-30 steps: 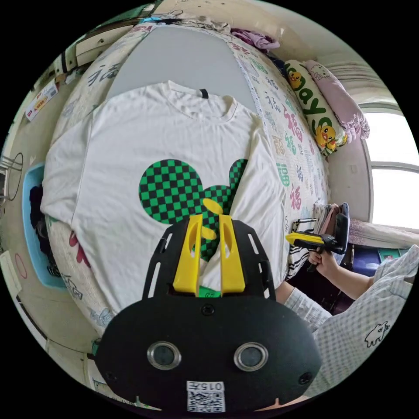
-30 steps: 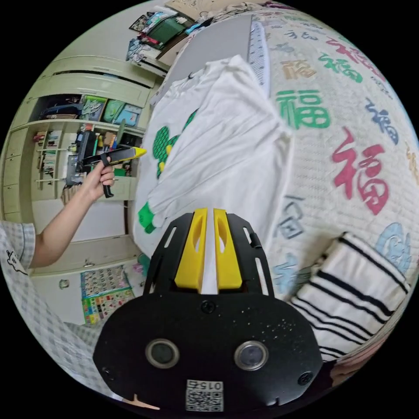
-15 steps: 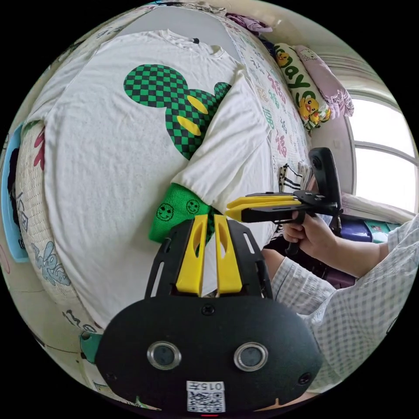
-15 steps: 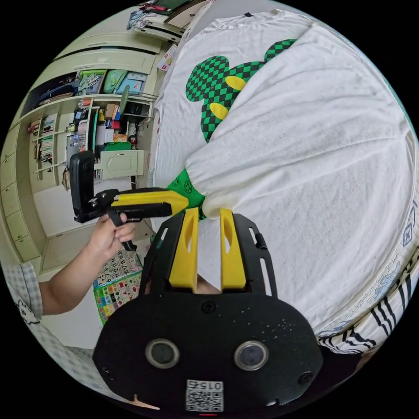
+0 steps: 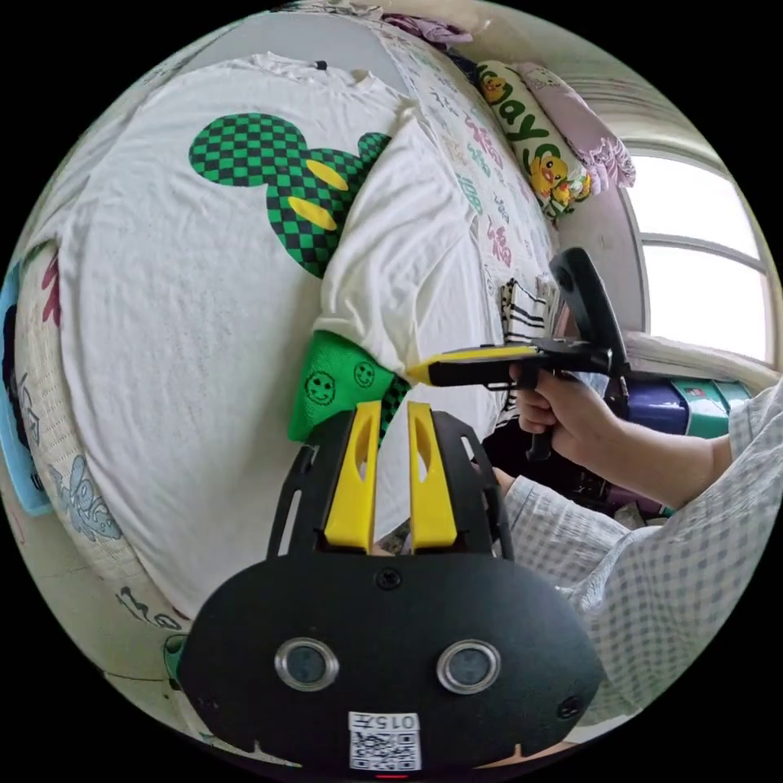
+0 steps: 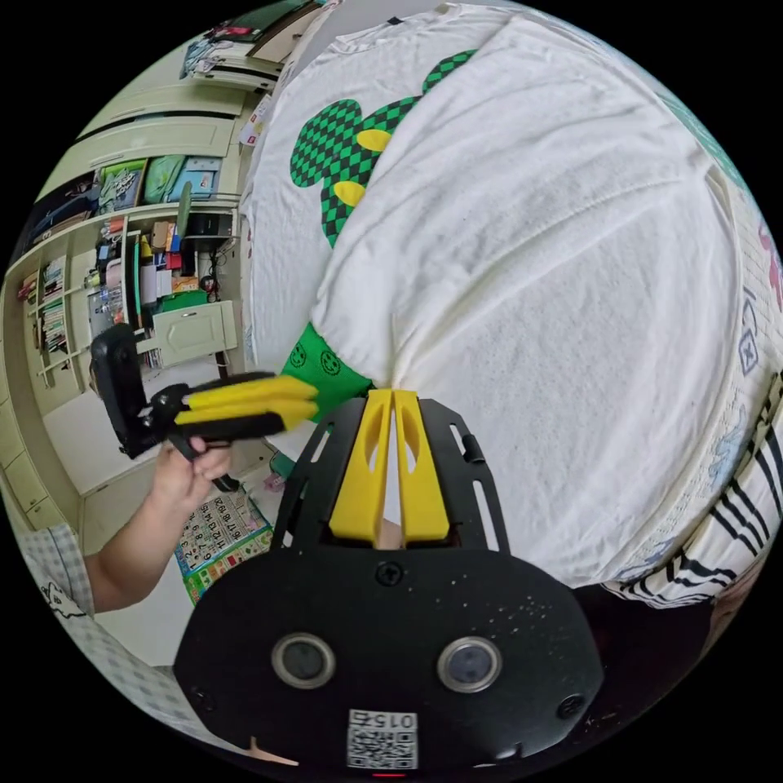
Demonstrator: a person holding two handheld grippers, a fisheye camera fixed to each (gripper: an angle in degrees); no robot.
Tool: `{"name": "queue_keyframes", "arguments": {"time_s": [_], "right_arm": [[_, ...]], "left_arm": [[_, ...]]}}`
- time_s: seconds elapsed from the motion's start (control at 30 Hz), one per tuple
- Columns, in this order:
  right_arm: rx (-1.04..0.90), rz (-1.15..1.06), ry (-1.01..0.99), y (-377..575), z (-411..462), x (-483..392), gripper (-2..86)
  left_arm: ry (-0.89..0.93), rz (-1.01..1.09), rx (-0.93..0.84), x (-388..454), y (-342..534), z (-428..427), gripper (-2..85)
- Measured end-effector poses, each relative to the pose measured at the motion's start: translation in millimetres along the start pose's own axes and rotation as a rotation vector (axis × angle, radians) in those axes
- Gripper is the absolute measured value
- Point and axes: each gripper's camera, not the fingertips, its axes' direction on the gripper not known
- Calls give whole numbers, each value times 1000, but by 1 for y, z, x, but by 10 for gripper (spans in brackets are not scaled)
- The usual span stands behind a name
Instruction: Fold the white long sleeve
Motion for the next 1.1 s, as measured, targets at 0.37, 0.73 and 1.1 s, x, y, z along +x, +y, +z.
{"name": "queue_keyframes", "arguments": {"time_s": [0.37, 0.73, 1.1], "right_arm": [[-14, -16, -45, -3, -1, 1, -3], [-24, -3, -48, 4, -7, -8, -4], [-32, 40, -189, 9, -24, 21, 9]], "left_arm": [[82, -145, -129, -25, -36, 54, 56], [-258, -76, -154, 14, -20, 33, -6], [-307, -48, -228, 33, -12, 50, 22]]}}
